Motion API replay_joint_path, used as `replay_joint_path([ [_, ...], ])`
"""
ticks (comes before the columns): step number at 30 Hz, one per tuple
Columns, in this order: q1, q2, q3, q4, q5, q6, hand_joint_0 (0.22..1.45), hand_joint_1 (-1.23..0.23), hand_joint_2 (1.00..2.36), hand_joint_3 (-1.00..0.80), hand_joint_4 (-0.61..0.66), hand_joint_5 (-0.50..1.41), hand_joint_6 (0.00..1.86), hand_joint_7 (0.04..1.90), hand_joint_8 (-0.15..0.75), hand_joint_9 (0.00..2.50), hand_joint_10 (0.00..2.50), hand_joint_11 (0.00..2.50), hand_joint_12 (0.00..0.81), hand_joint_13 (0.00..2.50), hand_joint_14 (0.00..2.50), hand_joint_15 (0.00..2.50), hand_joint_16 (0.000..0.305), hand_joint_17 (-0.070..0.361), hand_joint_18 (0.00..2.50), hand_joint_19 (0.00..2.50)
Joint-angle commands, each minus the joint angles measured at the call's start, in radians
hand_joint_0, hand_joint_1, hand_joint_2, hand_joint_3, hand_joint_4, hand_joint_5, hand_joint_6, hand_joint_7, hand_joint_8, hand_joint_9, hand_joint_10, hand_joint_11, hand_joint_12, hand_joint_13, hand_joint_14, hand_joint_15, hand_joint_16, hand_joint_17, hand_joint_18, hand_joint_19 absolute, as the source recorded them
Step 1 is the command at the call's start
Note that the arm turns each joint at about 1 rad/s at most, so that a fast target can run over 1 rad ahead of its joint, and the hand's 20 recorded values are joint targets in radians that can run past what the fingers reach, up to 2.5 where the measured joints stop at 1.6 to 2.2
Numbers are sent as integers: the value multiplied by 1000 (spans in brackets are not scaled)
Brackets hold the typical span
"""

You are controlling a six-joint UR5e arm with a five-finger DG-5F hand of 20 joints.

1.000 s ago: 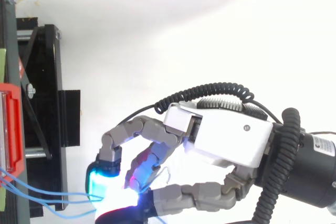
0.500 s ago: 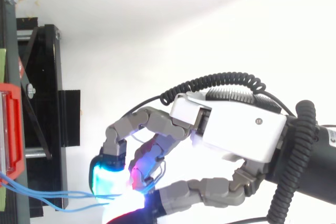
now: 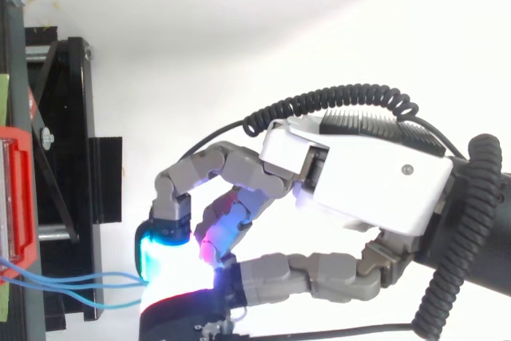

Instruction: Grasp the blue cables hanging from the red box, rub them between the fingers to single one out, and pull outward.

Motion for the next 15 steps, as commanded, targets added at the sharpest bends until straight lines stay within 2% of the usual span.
replay_joint_path([
  [1, -1, 0, 2, 0, -2, -11, 599, -704, 1011, -257, 33, -139, 909, 995, 273, 1187, 22, 988, 360, 930, 24, 620, 44, 99, 802, 537],
  [9, 4, 0, 2, -3, -2, -5, 637, -802, 1014, -234, 8, -158, 924, 967, 250, 1129, 22, 1011, 338, 910, 24, 624, 41, 92, 766, 544],
  [15, 7, 0, 2, -3, -1, 2, 698, -849, 1011, -349, -46, -166, 932, 935, 240, 1111, 22, 1028, 326, 901, 24, 620, 38, 87, 753, 523],
])
